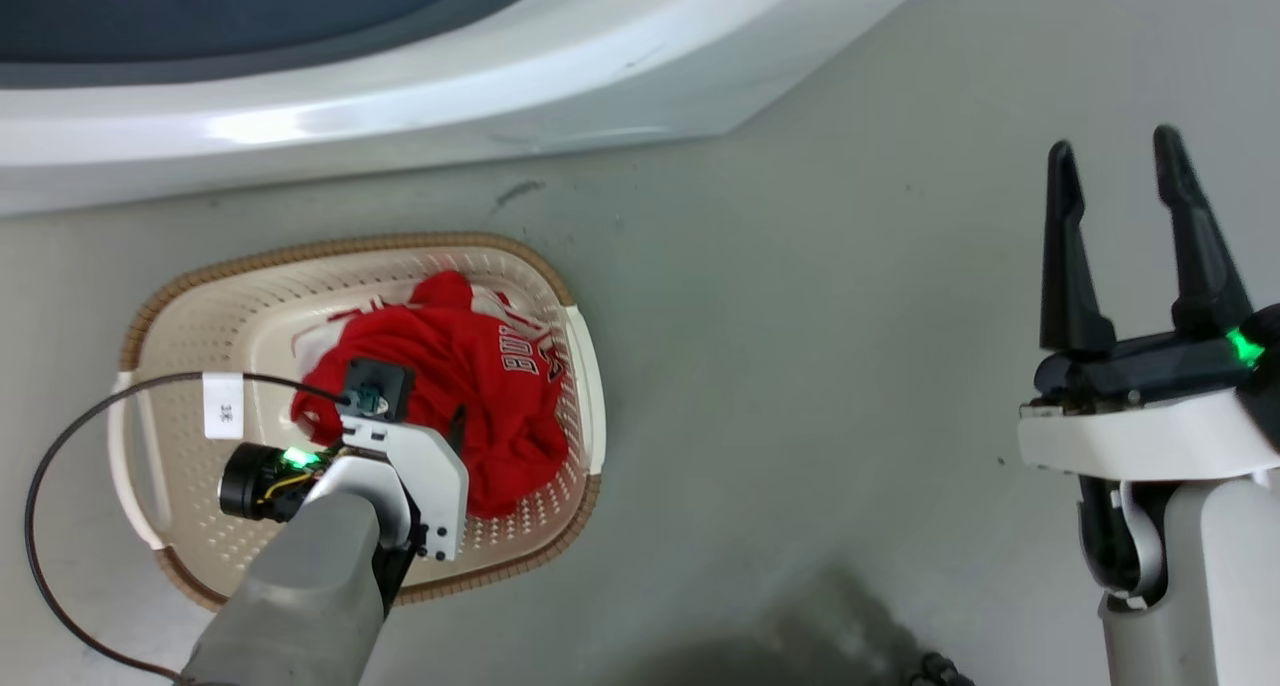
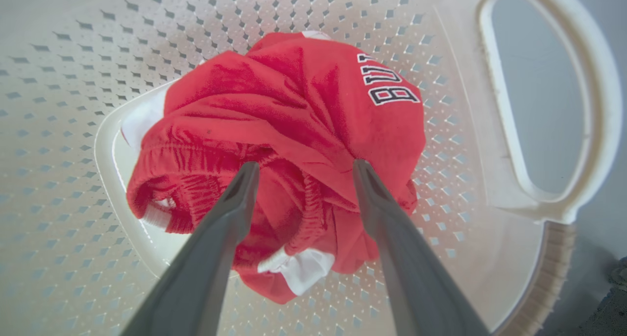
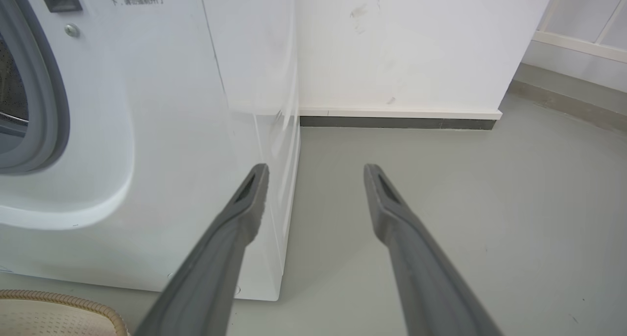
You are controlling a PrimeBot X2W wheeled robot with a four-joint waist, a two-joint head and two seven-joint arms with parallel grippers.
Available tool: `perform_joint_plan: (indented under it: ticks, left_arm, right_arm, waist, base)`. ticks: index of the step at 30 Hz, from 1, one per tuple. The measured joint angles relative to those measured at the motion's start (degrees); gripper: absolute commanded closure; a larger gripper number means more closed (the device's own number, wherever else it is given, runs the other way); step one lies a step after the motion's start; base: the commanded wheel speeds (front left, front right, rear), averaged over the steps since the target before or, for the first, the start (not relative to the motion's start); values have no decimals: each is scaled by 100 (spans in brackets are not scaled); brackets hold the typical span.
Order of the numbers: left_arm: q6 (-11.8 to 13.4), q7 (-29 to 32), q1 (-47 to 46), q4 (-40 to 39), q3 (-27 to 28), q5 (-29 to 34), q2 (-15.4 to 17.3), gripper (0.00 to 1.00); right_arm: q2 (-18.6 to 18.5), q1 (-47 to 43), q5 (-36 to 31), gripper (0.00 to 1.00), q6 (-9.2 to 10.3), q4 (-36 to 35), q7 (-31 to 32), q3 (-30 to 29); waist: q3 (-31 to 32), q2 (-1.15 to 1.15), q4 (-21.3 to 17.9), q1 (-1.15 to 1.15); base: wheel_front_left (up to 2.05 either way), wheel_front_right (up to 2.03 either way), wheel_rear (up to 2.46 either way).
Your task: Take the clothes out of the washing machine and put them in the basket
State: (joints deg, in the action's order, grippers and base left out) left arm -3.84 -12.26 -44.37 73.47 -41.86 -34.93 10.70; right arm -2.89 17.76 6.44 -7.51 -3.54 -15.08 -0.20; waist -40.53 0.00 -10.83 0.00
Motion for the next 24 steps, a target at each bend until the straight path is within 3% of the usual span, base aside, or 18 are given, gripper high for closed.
perform_joint_plan:
  ticks: [7,10,11,13,24]
  left_arm:
    - [104,-265,326,-271,11,67,-93,0]
    - [359,-272,543,-958,240,157,-31,0]
    - [639,-281,960,-1685,578,319,67,0]
    - [822,-281,1273,-2213,814,504,145,0]
    - [1374,-280,2707,-4646,2330,1566,66,0]
  right_arm:
    - [0,-342,-147,0,0,144,0,27]
    - [1,-489,-194,0,0,187,0,21]
    - [1,-646,-223,0,0,230,0,9]
    - [1,-764,-245,0,0,249,0,-9]
    - [1,-1250,-301,0,0,367,0,-15]
  waist:
    - [694,0,182,-1]
    - [996,0,280,-1]
    - [1302,0,379,-1]
    - [1504,0,444,-1]
    - [2434,0,771,-1]
  base:
    - [0,0,0]
    - [0,0,0]
    - [0,0,0]
    - [0,0,0]
    - [0,0,0]
